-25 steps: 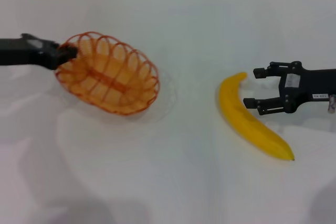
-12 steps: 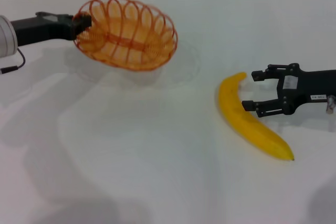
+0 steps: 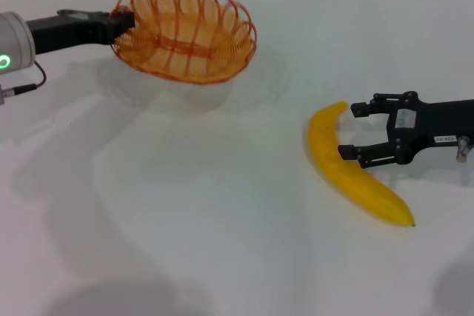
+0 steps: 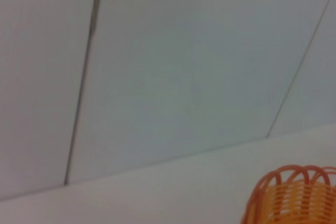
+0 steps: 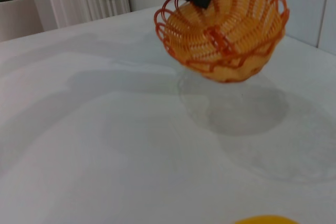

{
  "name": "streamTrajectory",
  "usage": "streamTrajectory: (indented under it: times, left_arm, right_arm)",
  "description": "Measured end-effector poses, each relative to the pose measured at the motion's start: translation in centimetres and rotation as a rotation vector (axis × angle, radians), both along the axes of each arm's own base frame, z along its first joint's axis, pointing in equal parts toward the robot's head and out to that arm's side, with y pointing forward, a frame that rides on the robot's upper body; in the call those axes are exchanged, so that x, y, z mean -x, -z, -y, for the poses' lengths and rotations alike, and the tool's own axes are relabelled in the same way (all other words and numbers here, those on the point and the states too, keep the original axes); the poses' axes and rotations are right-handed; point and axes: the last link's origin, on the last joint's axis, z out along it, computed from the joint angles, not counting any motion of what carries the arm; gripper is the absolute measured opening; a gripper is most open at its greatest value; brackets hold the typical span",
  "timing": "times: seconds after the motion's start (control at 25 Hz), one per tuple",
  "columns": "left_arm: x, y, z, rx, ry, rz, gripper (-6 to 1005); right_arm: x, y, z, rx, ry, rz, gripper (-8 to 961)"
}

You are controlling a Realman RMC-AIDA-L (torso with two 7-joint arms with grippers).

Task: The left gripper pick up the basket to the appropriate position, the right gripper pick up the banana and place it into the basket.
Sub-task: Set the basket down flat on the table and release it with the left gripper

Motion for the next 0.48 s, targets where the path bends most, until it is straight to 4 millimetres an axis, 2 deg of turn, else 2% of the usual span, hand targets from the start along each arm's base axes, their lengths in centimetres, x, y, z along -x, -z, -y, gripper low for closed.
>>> streamTrajectory:
  times: [0.16,0.48]
  left_arm:
    - [-0.2,0.2,0.1,0.042,-0.003,-0.015,71]
    - [-1.9,-1.3,0.5,0.187,0.014,0.042,71]
  right_arm:
    - [0.1,0.1,0.0,0.001,-0.001,-0.001,894]
    - [0.2,0.1,-0.2,0.002,-0.006,-0.001,891]
